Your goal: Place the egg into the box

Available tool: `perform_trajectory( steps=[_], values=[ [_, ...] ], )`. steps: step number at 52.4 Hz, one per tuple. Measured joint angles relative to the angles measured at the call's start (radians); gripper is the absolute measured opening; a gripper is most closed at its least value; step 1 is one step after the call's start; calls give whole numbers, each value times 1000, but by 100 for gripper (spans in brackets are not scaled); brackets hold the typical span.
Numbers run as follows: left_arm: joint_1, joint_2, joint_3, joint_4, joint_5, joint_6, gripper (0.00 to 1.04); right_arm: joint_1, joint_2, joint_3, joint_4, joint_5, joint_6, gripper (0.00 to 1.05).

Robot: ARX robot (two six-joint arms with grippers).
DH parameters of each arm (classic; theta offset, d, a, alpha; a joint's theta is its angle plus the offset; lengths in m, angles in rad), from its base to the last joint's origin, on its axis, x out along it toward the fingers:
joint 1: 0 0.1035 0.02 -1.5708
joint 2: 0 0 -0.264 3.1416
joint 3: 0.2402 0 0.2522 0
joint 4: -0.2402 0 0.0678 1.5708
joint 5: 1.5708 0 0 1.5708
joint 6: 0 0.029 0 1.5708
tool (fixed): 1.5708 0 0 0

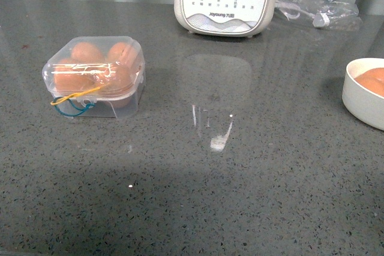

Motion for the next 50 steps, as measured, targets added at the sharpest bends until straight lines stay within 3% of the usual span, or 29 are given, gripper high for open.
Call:
perform_trajectory(
  steps=[50],
  values=[
    [0,0,0,0,0,0,98,0,0,0,0,0,0,98]
  ],
)
